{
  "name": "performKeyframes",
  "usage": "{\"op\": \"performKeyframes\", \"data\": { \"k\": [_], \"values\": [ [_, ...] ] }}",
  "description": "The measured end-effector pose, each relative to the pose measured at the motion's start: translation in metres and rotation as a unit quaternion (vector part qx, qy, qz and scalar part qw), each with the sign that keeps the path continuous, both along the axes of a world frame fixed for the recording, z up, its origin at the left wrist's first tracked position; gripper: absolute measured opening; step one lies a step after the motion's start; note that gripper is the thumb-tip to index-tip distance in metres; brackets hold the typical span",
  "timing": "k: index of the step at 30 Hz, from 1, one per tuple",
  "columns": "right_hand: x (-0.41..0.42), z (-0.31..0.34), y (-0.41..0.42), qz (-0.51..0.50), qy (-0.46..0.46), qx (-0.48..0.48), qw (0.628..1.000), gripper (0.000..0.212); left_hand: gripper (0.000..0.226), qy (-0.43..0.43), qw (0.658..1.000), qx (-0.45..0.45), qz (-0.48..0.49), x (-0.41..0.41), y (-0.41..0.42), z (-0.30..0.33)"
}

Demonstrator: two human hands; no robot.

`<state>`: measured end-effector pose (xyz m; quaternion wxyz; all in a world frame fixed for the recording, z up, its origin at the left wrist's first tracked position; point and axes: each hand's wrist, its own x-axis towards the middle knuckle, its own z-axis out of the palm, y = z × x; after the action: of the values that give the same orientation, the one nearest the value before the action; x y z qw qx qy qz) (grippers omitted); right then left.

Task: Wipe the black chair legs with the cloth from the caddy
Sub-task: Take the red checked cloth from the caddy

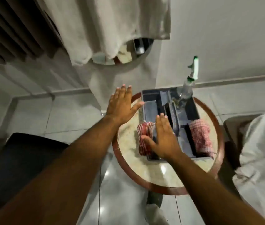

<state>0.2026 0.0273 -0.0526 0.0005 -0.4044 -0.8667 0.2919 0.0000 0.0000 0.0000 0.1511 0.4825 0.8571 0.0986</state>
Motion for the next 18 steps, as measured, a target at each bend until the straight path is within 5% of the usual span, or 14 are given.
{"op": "performKeyframes", "data": {
  "k": [7,18],
  "values": [
    [-0.025,-0.124,0.003,0.054,0.022,-0.019,0.998,0.105,0.085,-0.004,0.997,-0.066,-0.050,-0.015,0.087,-0.134],
    [-0.045,-0.147,-0.012,0.002,0.026,0.070,0.997,0.094,0.084,0.040,0.985,-0.082,-0.144,-0.016,0.108,-0.191]
  ]
}}
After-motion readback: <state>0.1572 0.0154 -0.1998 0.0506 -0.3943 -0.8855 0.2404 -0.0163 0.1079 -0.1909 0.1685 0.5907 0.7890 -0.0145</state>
